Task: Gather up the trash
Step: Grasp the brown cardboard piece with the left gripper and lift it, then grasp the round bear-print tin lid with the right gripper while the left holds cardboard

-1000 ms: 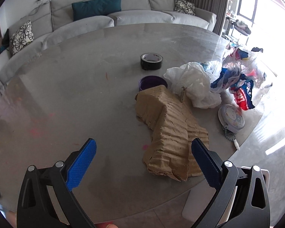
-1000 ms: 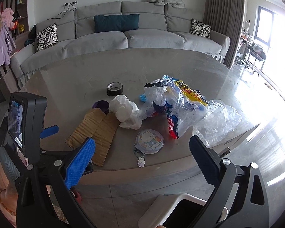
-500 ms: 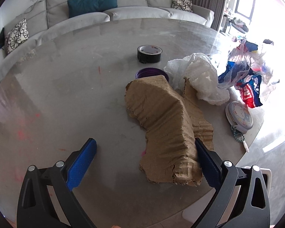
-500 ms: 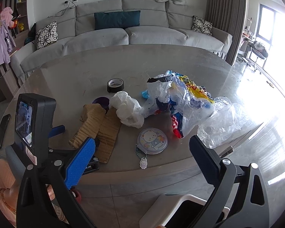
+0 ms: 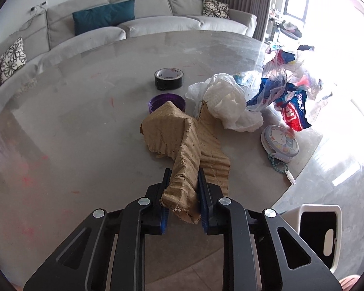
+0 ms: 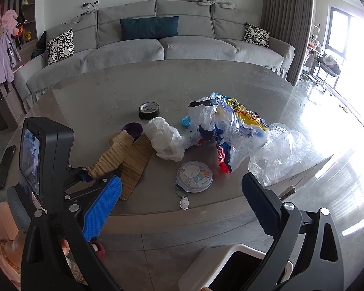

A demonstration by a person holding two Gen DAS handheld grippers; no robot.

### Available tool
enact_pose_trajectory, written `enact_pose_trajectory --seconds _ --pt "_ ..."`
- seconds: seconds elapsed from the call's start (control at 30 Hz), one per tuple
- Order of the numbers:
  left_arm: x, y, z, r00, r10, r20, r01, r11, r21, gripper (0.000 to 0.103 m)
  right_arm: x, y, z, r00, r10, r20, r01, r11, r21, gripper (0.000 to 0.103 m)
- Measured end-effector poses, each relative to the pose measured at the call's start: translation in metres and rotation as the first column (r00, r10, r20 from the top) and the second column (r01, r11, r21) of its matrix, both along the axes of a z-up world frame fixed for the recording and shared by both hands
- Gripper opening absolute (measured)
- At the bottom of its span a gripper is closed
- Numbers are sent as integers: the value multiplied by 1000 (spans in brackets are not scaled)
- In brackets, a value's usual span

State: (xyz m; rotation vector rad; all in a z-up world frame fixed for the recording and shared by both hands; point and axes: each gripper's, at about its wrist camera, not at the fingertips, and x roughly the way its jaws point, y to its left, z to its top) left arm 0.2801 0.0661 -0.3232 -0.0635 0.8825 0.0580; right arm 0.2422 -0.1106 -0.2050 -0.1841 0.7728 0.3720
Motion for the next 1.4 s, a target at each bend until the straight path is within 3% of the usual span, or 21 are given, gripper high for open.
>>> enact_pose_trajectory --seconds 0.43,0.7,0.87,1.03,1.4 --pt "-36 15 52 992 56 114 -59 998 23 17 -12 2 5 998 -7 62 6 1000 6 99" --pt "-48 36 76 981 90 174 -105 992 75 17 -2 20 -25 996 -17 88 12 998 58 99" --pt "-46 38 77 980 83 182 -102 990 96 17 10 33 -54 990 -60 128 55 997 47 99" --pt "-42 36 73 981 77 180 -94 992 88 17 29 29 -75 987 -115 112 102 988 113 99" --pt "-36 40 72 981 73 177 -90 992 89 17 50 23 -109 980 -188 63 180 977 117 99"
